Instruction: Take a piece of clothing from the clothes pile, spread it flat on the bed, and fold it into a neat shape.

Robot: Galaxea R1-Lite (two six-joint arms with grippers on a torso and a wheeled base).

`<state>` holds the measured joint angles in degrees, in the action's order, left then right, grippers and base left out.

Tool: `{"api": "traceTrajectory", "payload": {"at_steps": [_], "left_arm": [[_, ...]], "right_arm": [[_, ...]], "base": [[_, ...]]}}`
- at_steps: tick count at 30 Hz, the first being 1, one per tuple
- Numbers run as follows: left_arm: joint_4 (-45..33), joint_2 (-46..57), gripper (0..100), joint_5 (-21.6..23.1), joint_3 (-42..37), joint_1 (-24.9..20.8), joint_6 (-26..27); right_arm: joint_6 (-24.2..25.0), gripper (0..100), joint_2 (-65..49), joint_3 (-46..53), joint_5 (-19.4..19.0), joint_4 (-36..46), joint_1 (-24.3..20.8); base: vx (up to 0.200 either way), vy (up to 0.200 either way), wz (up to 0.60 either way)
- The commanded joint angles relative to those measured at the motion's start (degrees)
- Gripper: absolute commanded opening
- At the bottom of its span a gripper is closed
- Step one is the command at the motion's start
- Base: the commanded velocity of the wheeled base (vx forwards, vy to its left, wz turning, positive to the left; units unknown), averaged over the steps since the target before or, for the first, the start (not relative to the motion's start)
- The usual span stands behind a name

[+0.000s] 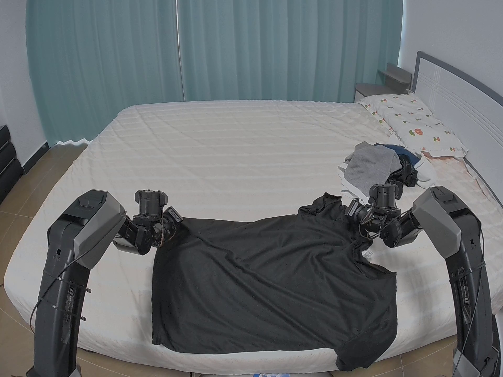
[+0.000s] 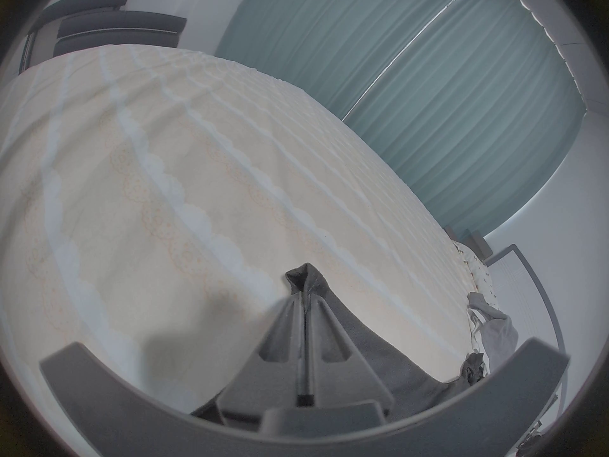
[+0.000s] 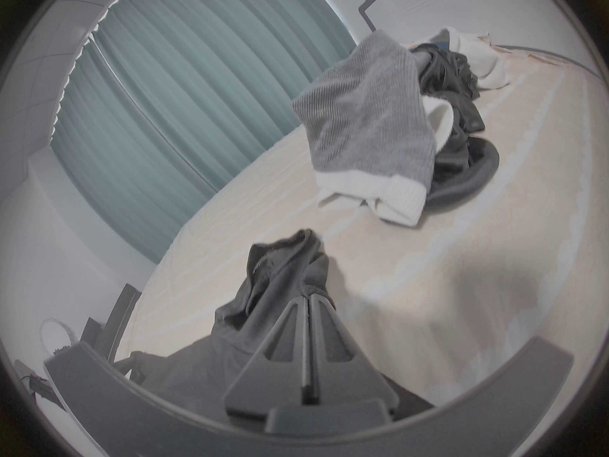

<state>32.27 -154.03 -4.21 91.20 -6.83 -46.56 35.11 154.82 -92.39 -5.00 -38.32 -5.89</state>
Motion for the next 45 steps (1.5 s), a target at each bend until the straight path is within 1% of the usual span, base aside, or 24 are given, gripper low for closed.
{"api": "traceTrajectory", "payload": {"at_steps": [1, 4, 8, 14, 17, 23, 37, 38, 39, 45], "left_arm": [[0.1, 0.6, 0, -0.1, 0.0, 0.3, -0.2], [0.3, 0.7, 0, -1.0, 0.6, 0.4, -0.6], [0.3, 0.6, 0, -2.5, 2.4, 0.9, -2.3], [0.3, 0.7, 0, -2.6, 4.3, 2.1, -4.4], [0.3, 0.7, 0, -2.7, 4.7, 2.2, -5.1], [0.3, 0.1, 0, -2.7, 5.7, 2.5, -5.3], [0.2, -0.3, 0, -2.4, 6.6, 1.6, -5.2], [0.2, -0.5, 0, -2.4, 6.7, 1.6, -5.2], [0.3, -0.7, 100, -2.4, 6.8, 1.6, -5.2], [0.1, -0.7, 100, -2.5, 6.6, 1.7, -5.3]], "right_arm": [[0.3, 0, 0.3, -3.0, 1.6, -1.2, 0.4], [0.3, 0, 0.7, -6.0, 3.6, -2.7, 0.5], [0.4, 0, 0.8, -9.6, 4.7, -2.8, 1.1], [0.2, 0, 3.6, -18.5, 9.0, -2.6, 2.4], [0.1, 0, 4.7, -20.6, 9.7, -2.7, 2.8], [-0.1, 0, 6.5, -20.9, 9.8, -2.6, 2.8], [-0.9, 0, 10.1, -19.9, 9.7, -1.9, 2.1], [-1.2, 100, 10.1, -19.8, 9.7, -1.9, 2.1], [-2.1, 100, 10.1, -18.9, 9.7, -2.5, 2.1], [-3.2, 100, 8.5, -14.7, 9.7, -3.3, 2.1]], "base": [[0.000, 0.000, 0.00], [0.000, 0.000, 0.00], [0.000, 0.000, 0.00], [0.000, 0.000, 0.00], [0.000, 0.000, 0.00], [0.000, 0.000, 0.00], [0.000, 0.000, 0.00], [0.000, 0.000, 0.00], [0.000, 0.000, 0.00], [0.000, 0.000, 0.00]]}}
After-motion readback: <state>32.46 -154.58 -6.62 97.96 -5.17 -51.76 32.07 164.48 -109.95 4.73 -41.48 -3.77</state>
